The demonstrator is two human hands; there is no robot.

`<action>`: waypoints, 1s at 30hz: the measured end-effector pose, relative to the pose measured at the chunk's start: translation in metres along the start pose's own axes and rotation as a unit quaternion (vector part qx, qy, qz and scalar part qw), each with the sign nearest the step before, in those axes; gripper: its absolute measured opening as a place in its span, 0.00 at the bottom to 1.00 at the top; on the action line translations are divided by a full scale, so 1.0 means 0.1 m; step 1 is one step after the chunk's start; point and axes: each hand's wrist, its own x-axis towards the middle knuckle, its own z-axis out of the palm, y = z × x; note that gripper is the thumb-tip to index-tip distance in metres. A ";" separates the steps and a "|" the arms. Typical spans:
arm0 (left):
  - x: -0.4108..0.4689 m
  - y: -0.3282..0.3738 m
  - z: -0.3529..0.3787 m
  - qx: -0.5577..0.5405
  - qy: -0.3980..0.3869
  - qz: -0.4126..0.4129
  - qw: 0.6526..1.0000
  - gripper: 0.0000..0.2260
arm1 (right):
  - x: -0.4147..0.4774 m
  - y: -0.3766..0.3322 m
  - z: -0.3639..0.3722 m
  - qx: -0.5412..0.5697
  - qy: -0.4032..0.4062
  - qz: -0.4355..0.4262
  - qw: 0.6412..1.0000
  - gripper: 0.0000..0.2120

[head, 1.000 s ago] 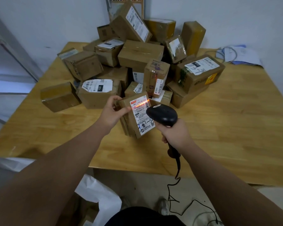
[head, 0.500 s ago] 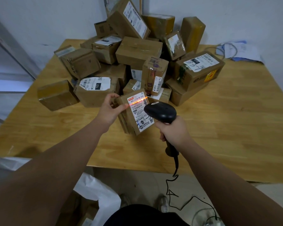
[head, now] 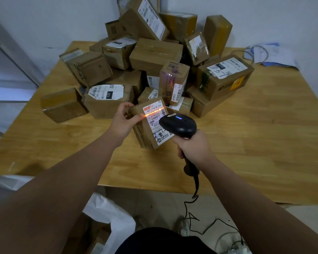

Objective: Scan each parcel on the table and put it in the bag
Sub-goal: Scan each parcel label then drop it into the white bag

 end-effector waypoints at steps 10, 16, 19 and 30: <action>-0.18 -0.07 -0.06 -0.019 0.015 -0.009 1.000 0.14 | -0.03 0.04 0.02 0.005 -0.037 -0.025 0.999 0.09; -0.69 -0.25 -0.26 -0.088 0.100 -0.034 0.990 0.14 | -0.07 0.11 0.27 -0.016 -0.105 -0.033 0.994 0.12; -1.03 -0.38 -0.43 -0.093 0.152 -0.042 0.983 0.15 | -0.18 0.12 0.50 -0.023 -0.160 -0.048 0.986 0.12; -2.58 -1.23 -1.65 -0.066 0.303 -0.100 0.945 0.14 | -1.09 0.37 1.72 -0.083 -0.326 -0.041 0.941 0.15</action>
